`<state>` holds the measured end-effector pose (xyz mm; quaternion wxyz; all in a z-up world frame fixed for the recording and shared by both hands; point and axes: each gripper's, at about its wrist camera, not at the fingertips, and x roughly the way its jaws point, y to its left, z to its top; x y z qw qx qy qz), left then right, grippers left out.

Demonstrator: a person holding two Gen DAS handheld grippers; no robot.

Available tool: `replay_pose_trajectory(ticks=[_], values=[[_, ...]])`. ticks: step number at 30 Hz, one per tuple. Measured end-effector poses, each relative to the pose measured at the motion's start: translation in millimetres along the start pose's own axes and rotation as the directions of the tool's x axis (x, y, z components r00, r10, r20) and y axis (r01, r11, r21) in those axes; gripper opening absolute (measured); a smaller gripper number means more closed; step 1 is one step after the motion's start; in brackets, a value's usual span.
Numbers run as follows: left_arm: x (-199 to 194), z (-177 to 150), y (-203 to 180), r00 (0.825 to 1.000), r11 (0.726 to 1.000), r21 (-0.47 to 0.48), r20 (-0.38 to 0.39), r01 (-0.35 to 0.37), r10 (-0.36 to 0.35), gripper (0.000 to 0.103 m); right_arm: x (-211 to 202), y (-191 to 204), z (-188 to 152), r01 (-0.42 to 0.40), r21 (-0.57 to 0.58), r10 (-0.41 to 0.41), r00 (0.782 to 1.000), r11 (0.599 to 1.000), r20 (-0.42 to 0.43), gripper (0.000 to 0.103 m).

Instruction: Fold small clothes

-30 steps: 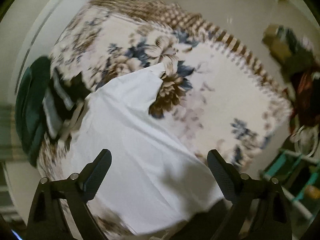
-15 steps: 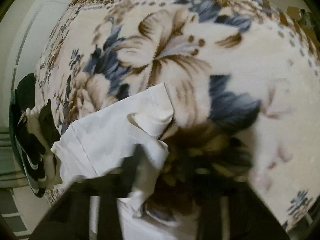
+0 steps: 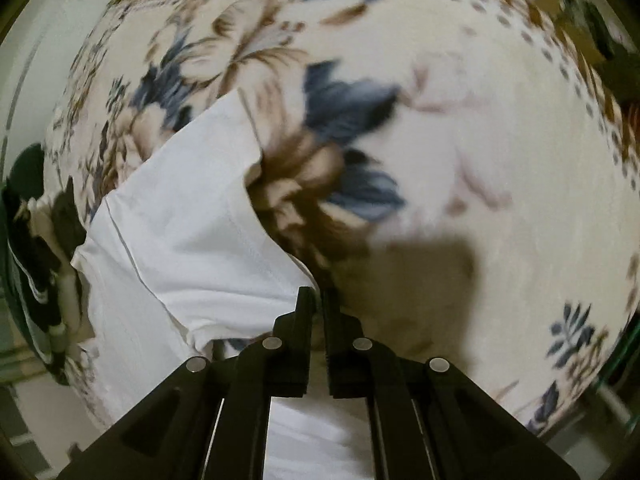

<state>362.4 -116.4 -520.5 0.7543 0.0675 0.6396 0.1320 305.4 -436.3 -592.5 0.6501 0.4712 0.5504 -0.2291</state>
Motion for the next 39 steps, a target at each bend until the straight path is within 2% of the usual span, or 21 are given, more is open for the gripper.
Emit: replay_pose_trajectory(ticks=[1,3,6,9,12,14,15,16,18,20,22,24,25,27,28,29,31,33,35,37,39], values=[[1,0,2,1.0,1.0,-0.001,-0.001,0.002,-0.002,0.103,-3,-5,2,-0.07,0.035,0.069,0.998,0.997,0.008,0.042],[1,0,7,1.0,1.0,-0.008,-0.002,0.004,-0.004,0.103,-8,-13,4,-0.153,0.091,0.151,0.988,0.984,0.034,0.062],[3,-1,12,1.0,1.0,-0.021,-0.008,0.007,-0.008,0.103,5,-18,3,-0.23,0.158,0.231,0.973,0.96,0.014,0.063],[6,-2,17,1.0,0.999,-0.035,-0.013,0.007,-0.008,0.103,21,-13,2,-0.228,0.178,0.231,0.973,0.957,0.007,0.063],[7,-4,21,1.0,0.999,-0.045,-0.014,0.008,-0.009,0.103,27,-6,2,-0.242,0.214,0.231,0.97,0.946,0.074,0.063],[9,-5,25,1.0,0.998,-0.054,-0.017,0.012,-0.013,0.103,26,4,0,-0.286,0.235,0.259,0.956,0.929,0.138,0.045],[10,-5,27,1.0,0.998,-0.059,-0.018,0.012,-0.013,0.103,25,6,1,-0.293,0.234,0.265,0.953,0.927,0.146,0.025],[11,-5,30,1.0,0.998,-0.067,-0.019,0.014,-0.015,0.103,23,12,0,-0.294,0.229,0.262,0.951,0.928,0.162,0.016],[12,-5,38,1.0,0.996,-0.087,-0.017,0.017,-0.018,0.103,15,24,-1,-0.288,0.196,0.248,0.947,0.938,0.205,0.006],[14,-5,47,1.0,0.994,-0.111,-0.017,0.016,-0.018,0.103,2,48,-3,-0.246,0.086,0.22,0.945,0.965,0.24,0.005],[17,-5,59,1.0,0.99,-0.141,-0.017,0.016,-0.019,0.103,-10,88,-11,-0.17,-0.089,0.188,0.945,0.981,0.267,0.005],[19,-5,72,1.0,0.985,-0.172,-0.017,0.014,-0.017,0.103,-16,129,-27,-0.083,-0.273,0.162,0.945,0.959,0.283,0.005],[20,-5,80,1.0,0.981,-0.192,-0.018,0.01,-0.014,0.103,-14,159,-42,-0.011,-0.401,0.135,0.95,0.916,0.282,0.005],[22,-7,95,1.0,0.975,-0.223,-0.019,0.004,-0.009,0.103,0,208,-86,0.113,-0.622,0.095,0.952,0.775,0.291,0.005],[24,-9,104,1.0,0.97,-0.241,-0.021,-0.001,-0.005,0.103,10,225,-106,0.16,-0.699,0.073,0.954,0.697,0.292,0.005],[25,-10,110,1.0,0.968,-0.253,-0.023,-0.005,-0.001,0.103,25,245,-135,0.214,-0.787,0.043,0.956,0.579,0.291,0.005],[29,-13,125,1.0,0.962,-0.273,-0.026,-0.018,0.011,0.103,52,261,-182,0.276,-0.872,0.011,0.952,0.403,0.306,0.004],[33,-17,139,0.999,0.959,-0.281,-0.029,-0.036,0.03,0.103,81,266,-218,0.309,-0.915,-0.039,0.95,0.26,0.31,0.004],[37,-20,151,0.999,0.956,-0.29,-0.033,-0.046,0.038,0.103,108,261,-244,0.354,-0.917,-0.112,0.934,0.182,0.338,0.006],[40,-23,163,0.998,0.951,-0.304,-0.035,-0.052,0.044,0.103,115,254,-253,0.362,-0.917,-0.142,0.929,0.166,0.341,0.008],[43,-25,173,0.998,0.948,-0.312,-0.036,-0.057,0.048,0.103,111,246,-261,0.333,-0.927,-0.154,0.939,0.171,0.309,0.013]])
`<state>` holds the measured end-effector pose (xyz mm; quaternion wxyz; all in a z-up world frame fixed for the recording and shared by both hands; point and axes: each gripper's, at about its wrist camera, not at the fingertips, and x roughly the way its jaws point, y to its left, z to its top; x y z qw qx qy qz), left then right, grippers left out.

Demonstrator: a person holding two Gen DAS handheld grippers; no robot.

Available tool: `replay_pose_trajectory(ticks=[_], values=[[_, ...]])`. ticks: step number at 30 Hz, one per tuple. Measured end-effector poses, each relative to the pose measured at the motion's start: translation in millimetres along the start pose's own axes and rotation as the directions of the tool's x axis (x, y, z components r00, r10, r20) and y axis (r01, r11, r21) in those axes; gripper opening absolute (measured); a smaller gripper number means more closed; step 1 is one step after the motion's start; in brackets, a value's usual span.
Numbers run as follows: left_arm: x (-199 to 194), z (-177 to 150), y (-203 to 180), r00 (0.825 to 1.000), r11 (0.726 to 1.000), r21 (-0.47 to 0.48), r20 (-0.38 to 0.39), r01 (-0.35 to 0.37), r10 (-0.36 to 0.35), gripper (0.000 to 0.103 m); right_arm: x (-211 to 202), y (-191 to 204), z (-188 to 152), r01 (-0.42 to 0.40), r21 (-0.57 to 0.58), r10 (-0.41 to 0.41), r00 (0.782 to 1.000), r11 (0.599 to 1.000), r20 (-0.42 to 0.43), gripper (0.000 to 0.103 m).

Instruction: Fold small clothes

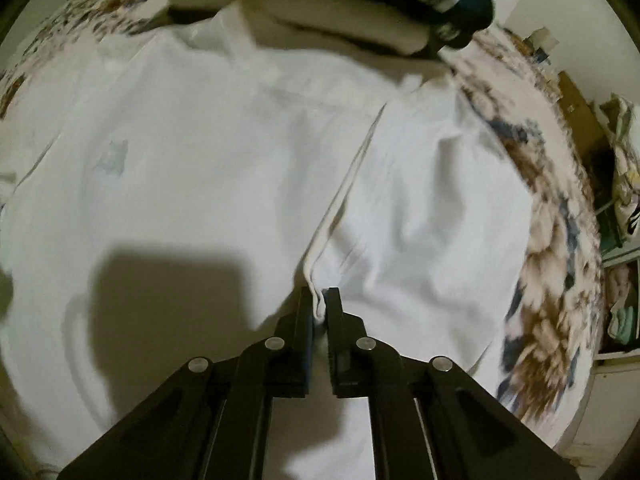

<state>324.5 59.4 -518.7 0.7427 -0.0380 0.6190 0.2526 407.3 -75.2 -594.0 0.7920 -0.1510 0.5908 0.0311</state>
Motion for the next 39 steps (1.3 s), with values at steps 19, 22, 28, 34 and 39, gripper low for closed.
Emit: replay_pose_trajectory(ticks=[19,22,28,34,39], values=[[82,63,78,0.76,0.671,-0.478,-0.01,0.567,-0.65,0.088,5,-90,-32,-0.135,0.626,0.236,0.968,0.768,-0.082,0.052],[89,74,74,0.748,0.626,-0.526,0.03,0.575,-0.663,0.051,8,-98,-34,-0.118,0.669,0.234,0.968,0.734,-0.086,0.052],[72,99,57,0.792,0.687,-0.441,0.1,0.578,-0.603,0.006,5,-102,-33,-0.101,0.662,0.218,0.971,0.742,-0.096,0.052],[-3,93,-2,0.842,0.858,-0.035,0.215,0.513,-0.495,0.005,-7,-122,-45,-0.089,0.693,0.205,0.975,0.716,-0.087,0.052],[-39,44,-86,0.818,0.822,0.287,0.172,0.491,-0.549,0.006,-18,-143,-66,-0.071,0.714,0.189,0.978,0.697,-0.088,0.052]])
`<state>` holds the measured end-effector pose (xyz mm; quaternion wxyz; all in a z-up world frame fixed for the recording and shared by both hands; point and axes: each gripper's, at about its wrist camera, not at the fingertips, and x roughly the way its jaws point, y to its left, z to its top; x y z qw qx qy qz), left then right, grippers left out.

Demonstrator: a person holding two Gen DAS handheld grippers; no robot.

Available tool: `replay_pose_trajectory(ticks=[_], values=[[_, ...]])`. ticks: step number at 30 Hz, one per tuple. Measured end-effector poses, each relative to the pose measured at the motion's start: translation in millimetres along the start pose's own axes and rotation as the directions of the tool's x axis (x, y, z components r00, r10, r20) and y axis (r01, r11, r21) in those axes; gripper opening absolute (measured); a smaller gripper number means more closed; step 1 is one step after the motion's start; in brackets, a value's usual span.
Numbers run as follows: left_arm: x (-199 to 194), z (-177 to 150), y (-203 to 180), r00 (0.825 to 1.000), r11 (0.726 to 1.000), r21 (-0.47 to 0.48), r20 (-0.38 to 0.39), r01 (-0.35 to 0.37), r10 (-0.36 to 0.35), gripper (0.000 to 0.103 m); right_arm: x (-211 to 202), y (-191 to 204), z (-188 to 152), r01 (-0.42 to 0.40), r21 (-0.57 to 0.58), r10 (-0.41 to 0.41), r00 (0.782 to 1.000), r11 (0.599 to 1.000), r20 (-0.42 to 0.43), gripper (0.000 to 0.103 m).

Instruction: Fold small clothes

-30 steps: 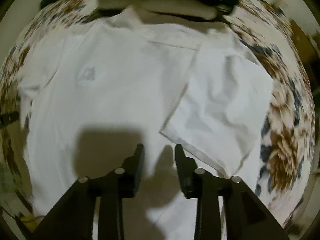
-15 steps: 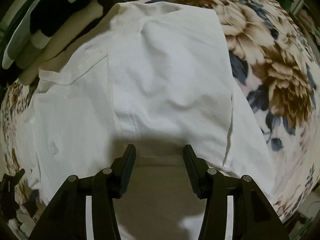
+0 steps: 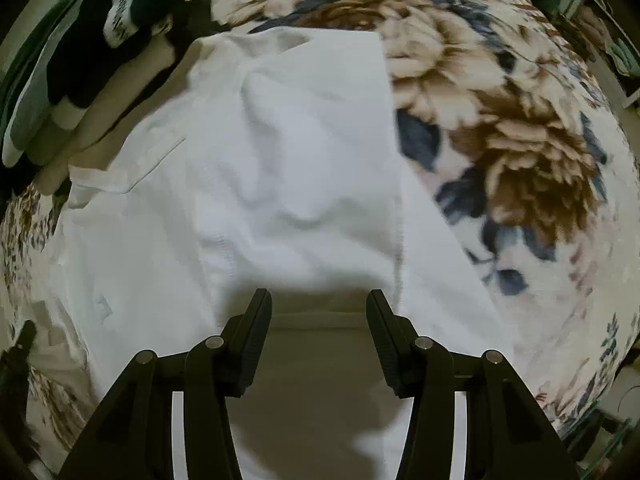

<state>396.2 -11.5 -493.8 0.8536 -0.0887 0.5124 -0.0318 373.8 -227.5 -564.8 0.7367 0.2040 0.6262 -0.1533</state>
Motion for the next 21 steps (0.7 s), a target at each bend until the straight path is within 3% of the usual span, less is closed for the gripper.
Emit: replay_pose_trajectory(ticks=[2,3,6,7,8,9,10,12,15,17,18,21], values=[[11,-19,-31,0.998,0.996,0.092,-0.06,0.016,-0.011,0.006,-5,-9,-1,0.003,0.003,-0.003,1.0,1.0,-0.003,0.052],[13,-26,-38,0.997,0.994,0.107,-0.077,0.024,-0.016,0.011,-6,-13,-1,0.004,0.003,-0.004,1.0,1.0,-0.007,0.052],[8,-45,-43,0.994,0.993,0.118,-0.114,0.01,0.004,0.011,-15,-24,4,-0.024,-0.018,0.024,1.0,1.0,-0.018,0.052],[5,-46,-39,0.994,0.994,0.11,-0.109,0.003,0.008,0.017,-22,-25,9,-0.046,-0.031,0.045,0.999,0.998,-0.022,0.052],[0,-46,-31,0.995,0.995,0.094,-0.099,-0.012,0.022,0.023,-27,-23,14,-0.083,-0.048,0.081,0.996,0.995,-0.033,0.052],[-7,-49,-28,0.995,0.997,0.077,-0.089,-0.027,0.034,0.04,-29,-20,16,-0.116,-0.056,0.113,0.993,0.992,-0.045,0.054],[-12,-48,-19,0.996,0.998,0.053,-0.081,-0.041,0.045,0.066,-28,-14,21,-0.162,-0.063,0.158,0.985,0.985,-0.064,0.056],[-20,-41,8,0.996,0.997,-0.003,-0.05,-0.079,0.079,0.081,-24,2,31,-0.254,-0.072,0.246,0.964,0.964,-0.104,0.057],[-25,-34,38,0.988,0.987,-0.058,-0.036,-0.153,0.151,0.081,-10,31,46,-0.368,-0.072,0.353,0.922,0.927,-0.16,0.057],[-20,-28,63,0.976,0.972,-0.089,-0.049,-0.218,0.214,0.081,8,57,52,-0.447,-0.053,0.427,0.879,0.893,-0.212,0.057],[-17,-25,74,0.967,0.962,-0.105,-0.057,-0.253,0.248,0.081,13,67,51,-0.463,-0.048,0.442,0.869,0.885,-0.224,0.057],[-11,-22,97,0.953,0.942,-0.144,-0.073,-0.302,0.294,0.081,40,96,54,-0.534,-0.009,0.508,0.808,0.845,-0.299,0.057]])
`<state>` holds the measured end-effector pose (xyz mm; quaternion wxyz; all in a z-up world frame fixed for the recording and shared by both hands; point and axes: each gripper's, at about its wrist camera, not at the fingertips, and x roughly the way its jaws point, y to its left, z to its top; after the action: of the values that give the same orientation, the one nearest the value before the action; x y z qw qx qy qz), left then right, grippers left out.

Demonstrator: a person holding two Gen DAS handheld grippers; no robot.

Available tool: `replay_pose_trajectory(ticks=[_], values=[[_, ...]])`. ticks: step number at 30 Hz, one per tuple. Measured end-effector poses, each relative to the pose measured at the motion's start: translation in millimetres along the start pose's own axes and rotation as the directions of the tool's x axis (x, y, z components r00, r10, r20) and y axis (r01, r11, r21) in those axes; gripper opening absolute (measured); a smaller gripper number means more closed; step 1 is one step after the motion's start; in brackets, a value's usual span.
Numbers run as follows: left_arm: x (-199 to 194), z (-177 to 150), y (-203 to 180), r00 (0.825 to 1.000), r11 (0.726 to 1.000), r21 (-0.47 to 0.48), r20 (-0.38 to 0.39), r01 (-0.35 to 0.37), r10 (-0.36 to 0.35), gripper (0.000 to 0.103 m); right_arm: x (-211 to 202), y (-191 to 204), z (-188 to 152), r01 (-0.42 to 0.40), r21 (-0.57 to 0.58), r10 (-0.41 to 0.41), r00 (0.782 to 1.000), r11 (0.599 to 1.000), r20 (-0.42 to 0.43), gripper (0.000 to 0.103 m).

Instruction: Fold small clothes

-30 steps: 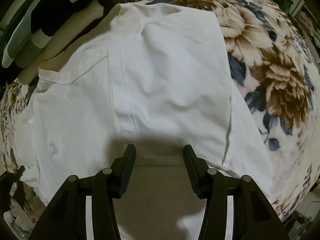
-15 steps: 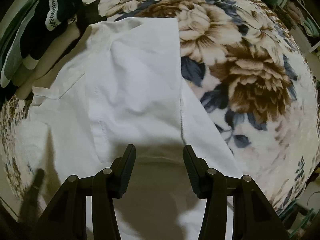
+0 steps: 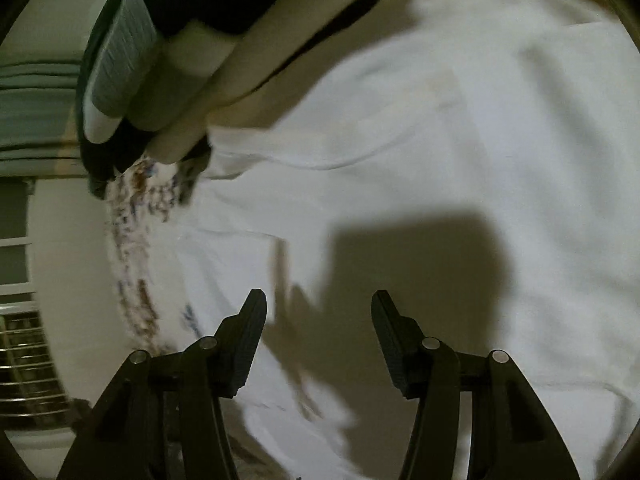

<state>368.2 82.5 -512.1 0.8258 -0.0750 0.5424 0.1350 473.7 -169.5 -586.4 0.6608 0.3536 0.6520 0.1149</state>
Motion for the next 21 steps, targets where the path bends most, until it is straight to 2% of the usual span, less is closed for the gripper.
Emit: replay_pose_trajectory(ticks=[3,5,6,8,11,15,16,17,19,21], values=[[8,4,12,1.0,0.999,-0.024,-0.001,-0.027,0.027,0.081,21,11,6,-0.026,-0.015,0.025,0.998,1.0,-0.049,0.057],[12,7,14,1.0,0.999,-0.033,-0.011,-0.029,0.028,0.081,15,22,4,0.008,-0.068,-0.009,1.0,0.998,-0.01,0.025],[14,9,13,1.0,0.999,-0.037,-0.015,-0.025,0.024,0.081,8,21,1,0.049,-0.089,-0.047,0.999,0.995,0.024,0.004],[15,12,9,1.0,0.999,-0.041,-0.021,-0.009,0.009,0.081,-18,21,3,0.104,-0.095,-0.091,0.988,0.99,0.126,0.001],[15,15,-3,1.0,0.999,-0.031,-0.023,0.016,-0.017,0.081,-50,7,16,0.164,-0.051,-0.151,0.969,0.985,0.197,0.001],[20,24,-28,0.998,0.999,-0.005,-0.037,0.044,-0.044,0.081,-65,-10,30,0.224,-0.011,-0.217,0.956,0.975,0.199,0.001],[24,29,-36,0.998,0.999,0.013,-0.04,0.046,-0.045,0.081,-70,-15,32,0.242,0.006,-0.239,0.952,0.97,0.189,0.005],[27,33,-44,0.998,0.998,0.031,-0.039,0.047,-0.046,0.081,-71,-20,33,0.245,0.011,-0.243,0.954,0.969,0.176,0.009],[32,40,-56,0.998,0.997,0.065,-0.037,0.048,-0.045,0.081,-78,-30,29,0.2,0.026,-0.202,0.97,0.979,0.138,0.04],[38,46,-65,0.999,0.994,0.099,-0.035,0.044,-0.041,0.081,-75,-33,14,0.18,0.043,-0.184,0.977,0.983,0.108,0.051]])
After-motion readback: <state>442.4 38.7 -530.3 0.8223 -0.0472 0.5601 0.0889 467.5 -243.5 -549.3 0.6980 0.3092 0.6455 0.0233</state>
